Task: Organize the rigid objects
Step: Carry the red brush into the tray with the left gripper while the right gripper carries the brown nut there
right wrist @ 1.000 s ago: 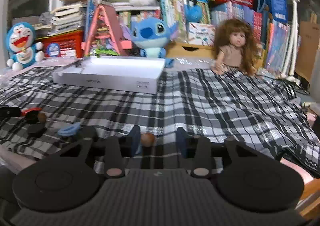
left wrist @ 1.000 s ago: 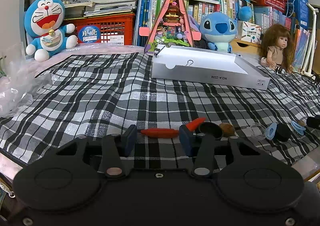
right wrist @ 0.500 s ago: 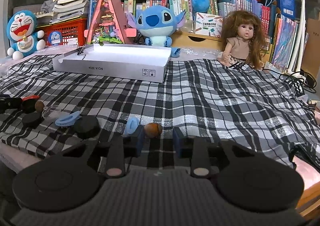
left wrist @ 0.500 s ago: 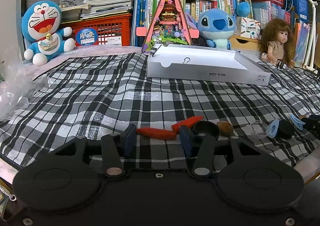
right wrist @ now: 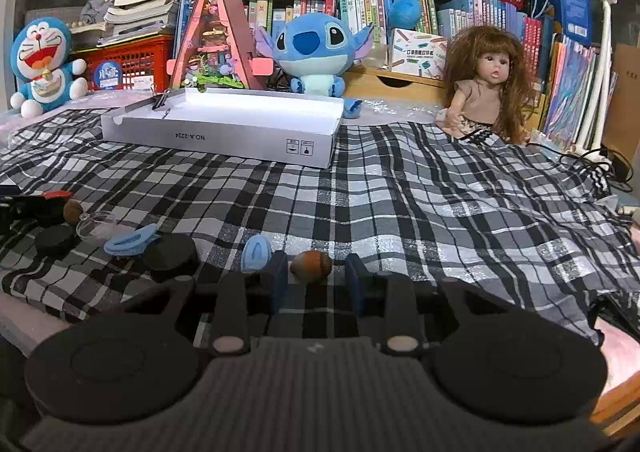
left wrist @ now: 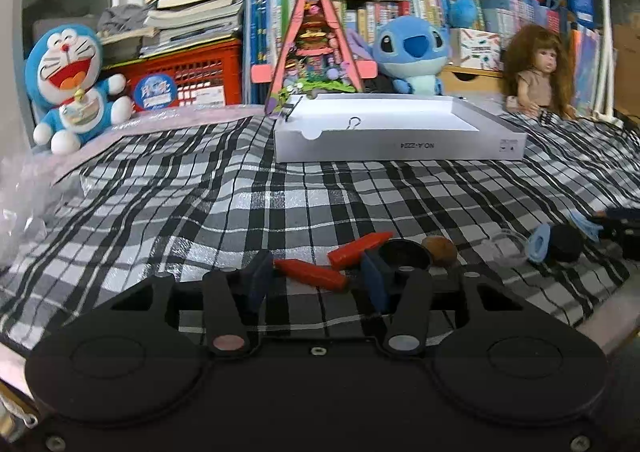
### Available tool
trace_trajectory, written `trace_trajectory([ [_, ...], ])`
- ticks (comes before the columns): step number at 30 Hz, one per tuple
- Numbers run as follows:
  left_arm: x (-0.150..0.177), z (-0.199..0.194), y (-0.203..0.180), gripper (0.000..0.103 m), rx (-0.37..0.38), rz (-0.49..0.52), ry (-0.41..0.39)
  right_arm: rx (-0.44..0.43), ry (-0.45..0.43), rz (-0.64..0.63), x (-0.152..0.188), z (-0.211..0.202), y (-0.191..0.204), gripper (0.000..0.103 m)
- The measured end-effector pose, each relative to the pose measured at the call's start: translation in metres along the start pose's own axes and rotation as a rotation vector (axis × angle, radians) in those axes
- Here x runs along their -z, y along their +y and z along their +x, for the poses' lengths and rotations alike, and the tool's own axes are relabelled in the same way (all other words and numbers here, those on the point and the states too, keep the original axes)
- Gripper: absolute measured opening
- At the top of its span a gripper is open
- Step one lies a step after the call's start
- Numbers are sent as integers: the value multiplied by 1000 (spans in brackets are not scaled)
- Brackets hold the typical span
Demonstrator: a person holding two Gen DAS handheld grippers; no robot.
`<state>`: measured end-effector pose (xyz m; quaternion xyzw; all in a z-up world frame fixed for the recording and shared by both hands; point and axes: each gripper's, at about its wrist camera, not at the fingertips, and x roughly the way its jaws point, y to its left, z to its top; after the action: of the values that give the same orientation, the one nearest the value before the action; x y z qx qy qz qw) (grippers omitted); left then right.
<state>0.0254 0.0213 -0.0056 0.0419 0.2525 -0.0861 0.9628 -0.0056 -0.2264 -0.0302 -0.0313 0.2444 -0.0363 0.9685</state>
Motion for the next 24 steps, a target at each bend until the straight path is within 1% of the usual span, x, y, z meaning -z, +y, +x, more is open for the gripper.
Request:
trace_trajectory([
  [4, 0, -2, 7, 65, 18, 53, -8, -23, -4, -8, 0, -1, -3, 41],
  [6, 1, 0, 10, 66, 41, 86, 2, -30, -3, -16, 1, -1, -3, 41],
  [8, 1, 2, 11, 63, 69, 110, 2, -35, -2, -23, 1, -1, -3, 41],
  [9, 1, 4, 12, 63, 82, 115, 2, -38, -2, -25, 1, -1, -3, 38],
  [10, 1, 4, 13, 58, 95, 115, 3, -41, -2, -26, 1, -1, -2, 37],
  [11, 0, 5, 14, 49, 108, 107, 5, -45, -2, -28, 1, -1, -2, 35],
  [12, 0, 5, 16, 42, 120, 89, 9, -48, -1, -30, 0, -1, -1, 30],
  [13, 0, 5, 16, 40, 125, 76, 11, -50, -1, -31, 0, -1, -1, 27],
  [16, 1, 1, 12, 40, 114, 87, 5, -57, -3, -24, 0, -2, 0, 27],
  [19, -2, -4, 9, 40, 125, 88, 2, -60, -11, -13, -2, -4, 1, 27],
  [24, -22, -8, 8, 40, 111, 53, -14, -68, -7, 28, -13, -5, -4, 27],
])
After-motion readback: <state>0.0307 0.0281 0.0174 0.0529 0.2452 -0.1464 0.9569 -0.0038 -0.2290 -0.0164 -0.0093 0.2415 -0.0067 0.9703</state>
